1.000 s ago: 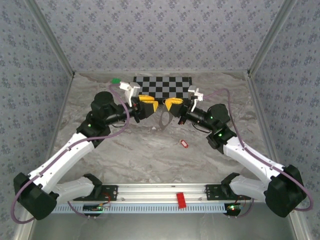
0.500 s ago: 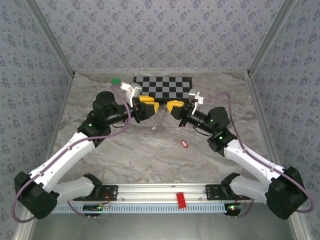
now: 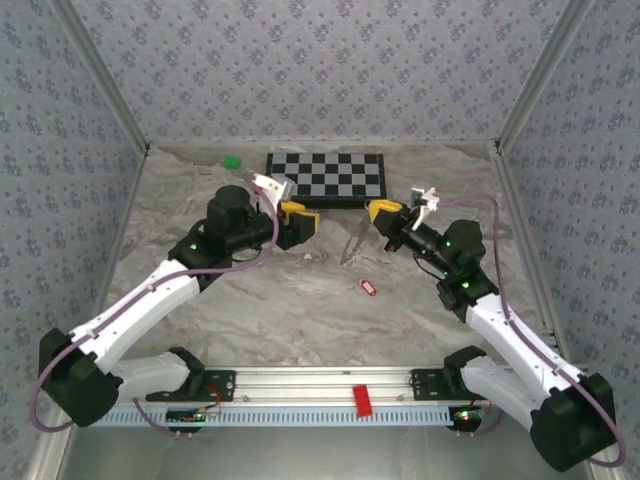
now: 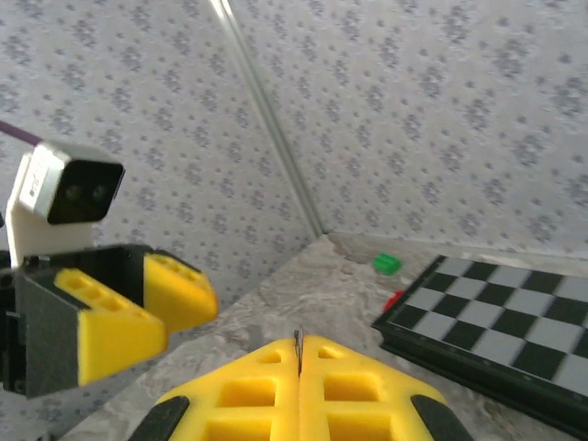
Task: Put the keys on the keyring
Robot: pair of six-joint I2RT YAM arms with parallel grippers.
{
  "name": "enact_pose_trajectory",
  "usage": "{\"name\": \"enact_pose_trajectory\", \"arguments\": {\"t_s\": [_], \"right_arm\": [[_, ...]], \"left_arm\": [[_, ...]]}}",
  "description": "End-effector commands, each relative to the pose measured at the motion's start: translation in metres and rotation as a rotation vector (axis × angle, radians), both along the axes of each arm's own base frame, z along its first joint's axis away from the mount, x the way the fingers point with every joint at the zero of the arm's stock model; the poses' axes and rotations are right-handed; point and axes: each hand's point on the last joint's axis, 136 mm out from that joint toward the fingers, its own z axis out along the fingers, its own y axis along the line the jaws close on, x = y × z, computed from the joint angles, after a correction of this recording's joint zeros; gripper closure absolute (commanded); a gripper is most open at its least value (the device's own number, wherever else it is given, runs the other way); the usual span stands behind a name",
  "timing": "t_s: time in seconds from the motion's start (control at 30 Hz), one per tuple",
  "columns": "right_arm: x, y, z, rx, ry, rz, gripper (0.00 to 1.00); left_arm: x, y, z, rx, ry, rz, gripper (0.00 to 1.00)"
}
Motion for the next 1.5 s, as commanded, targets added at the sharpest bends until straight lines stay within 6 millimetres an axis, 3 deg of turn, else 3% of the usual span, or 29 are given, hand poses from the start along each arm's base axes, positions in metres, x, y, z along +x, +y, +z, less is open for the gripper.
{"name": "enact_pose_trajectory", "arguments": {"t_s": [0.0,0.23,0.53,0.93,1.47], "right_arm": [[-0.008,-0.016,0.000,0.013,-0.005,-0.028,1.00],[-0.018,-0.054,-0.018,0.010,0.022,-0.141,1.00],[-0.023,-0.085,-0.030,0.000,0.070,-0.259,1.00],[-0.026,-0.101,-0.028,0.033,0.086,-0.289,1.00],[-0.023,-0.111,-0.028,0.057,0.104,-0.308,1.00]], "left_arm": [[0.005,-0.006,-0.043,0.084,0.090,0.037,0.46],[0.000,-0.038,-0.116,0.201,0.249,0.023,0.50],[-0.022,-0.087,-0.181,0.405,0.266,-0.120,0.57],[-0.027,-0.121,-0.234,0.639,0.236,-0.242,0.57],[-0.020,-0.130,-0.263,0.755,0.207,-0.257,0.55]]}}
